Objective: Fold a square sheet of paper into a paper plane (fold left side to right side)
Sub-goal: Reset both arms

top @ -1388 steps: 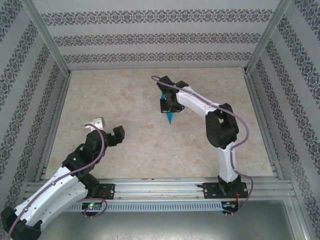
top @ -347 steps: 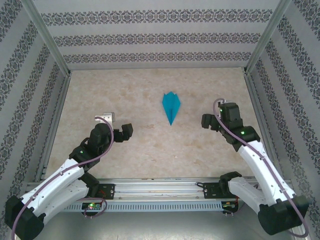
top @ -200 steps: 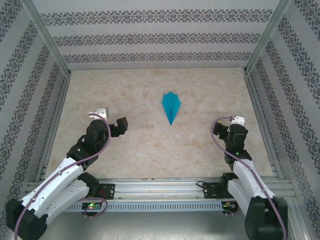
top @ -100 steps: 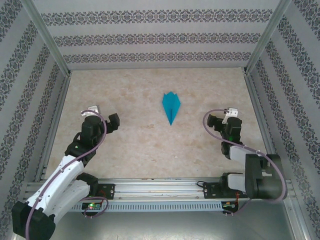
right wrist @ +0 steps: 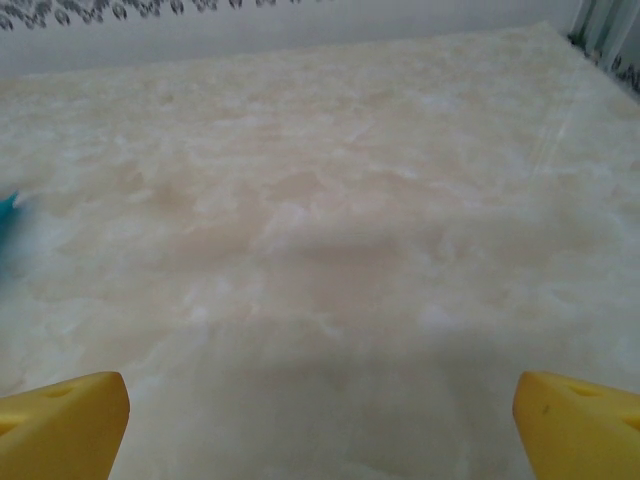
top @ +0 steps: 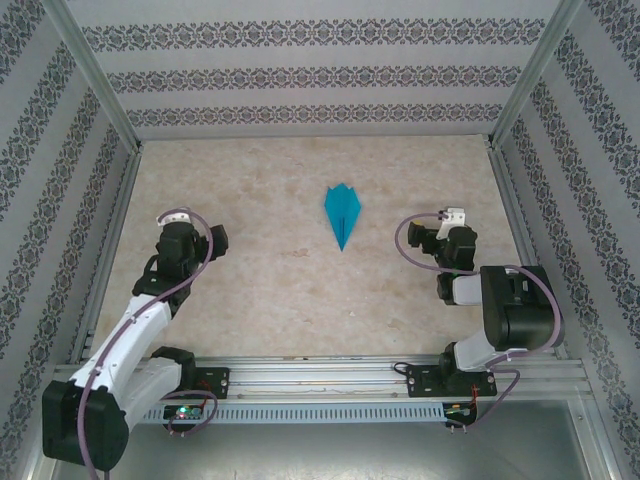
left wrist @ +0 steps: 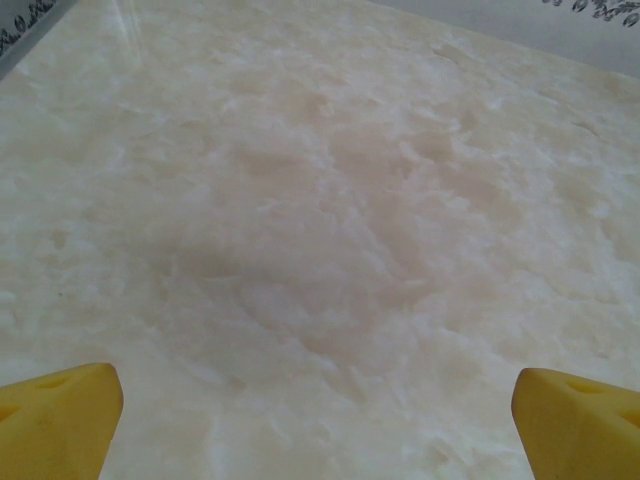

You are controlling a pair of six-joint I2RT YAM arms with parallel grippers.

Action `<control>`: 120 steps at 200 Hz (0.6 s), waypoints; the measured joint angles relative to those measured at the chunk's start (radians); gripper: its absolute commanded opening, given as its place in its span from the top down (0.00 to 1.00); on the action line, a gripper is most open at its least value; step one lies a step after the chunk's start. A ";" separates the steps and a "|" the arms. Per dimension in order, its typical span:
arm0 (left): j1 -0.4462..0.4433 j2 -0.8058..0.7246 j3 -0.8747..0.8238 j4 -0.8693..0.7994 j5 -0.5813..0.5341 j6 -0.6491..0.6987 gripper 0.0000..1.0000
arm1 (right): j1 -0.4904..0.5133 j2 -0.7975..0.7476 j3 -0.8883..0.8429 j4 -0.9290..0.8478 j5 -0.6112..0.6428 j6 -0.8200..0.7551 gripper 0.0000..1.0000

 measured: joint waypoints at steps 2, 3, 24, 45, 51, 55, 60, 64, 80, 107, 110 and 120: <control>0.002 0.006 -0.002 0.009 -0.002 0.006 0.00 | 0.003 0.000 0.004 0.001 0.003 -0.001 0.02; 0.002 0.008 -0.002 0.013 -0.003 0.009 0.00 | 0.004 0.000 0.006 0.001 0.003 -0.002 0.02; 0.020 0.074 -0.041 0.134 -0.034 0.083 0.00 | 0.017 0.000 0.023 0.004 0.017 -0.011 0.02; 0.029 0.150 -0.100 0.256 -0.072 0.154 0.00 | 0.018 0.000 0.023 0.003 0.026 -0.014 0.02; 0.033 0.171 -0.117 0.288 -0.074 0.175 0.00 | 0.018 0.000 0.023 0.003 0.029 -0.014 0.02; 0.033 0.182 -0.127 0.307 -0.074 0.187 0.00 | 0.018 0.000 0.023 0.003 0.031 -0.014 0.02; 0.036 0.200 -0.140 0.335 -0.072 0.204 0.00 | 0.018 0.000 0.023 0.003 0.032 -0.014 0.02; 0.038 0.214 -0.150 0.359 -0.066 0.217 0.00 | 0.018 0.000 0.023 0.003 0.033 -0.014 0.02; 0.039 0.269 -0.181 0.459 -0.051 0.260 0.00 | 0.018 0.000 0.023 0.003 0.038 -0.015 0.02; 0.040 0.354 -0.218 0.643 -0.001 0.306 0.00 | 0.018 0.000 0.023 0.003 0.040 -0.015 0.02; 0.040 0.362 -0.220 0.660 0.006 0.310 0.00 | 0.018 0.000 0.023 0.003 0.040 -0.015 0.02; 0.040 0.391 -0.226 0.728 0.029 0.319 0.00 | 0.018 0.000 0.023 0.003 0.040 -0.015 0.02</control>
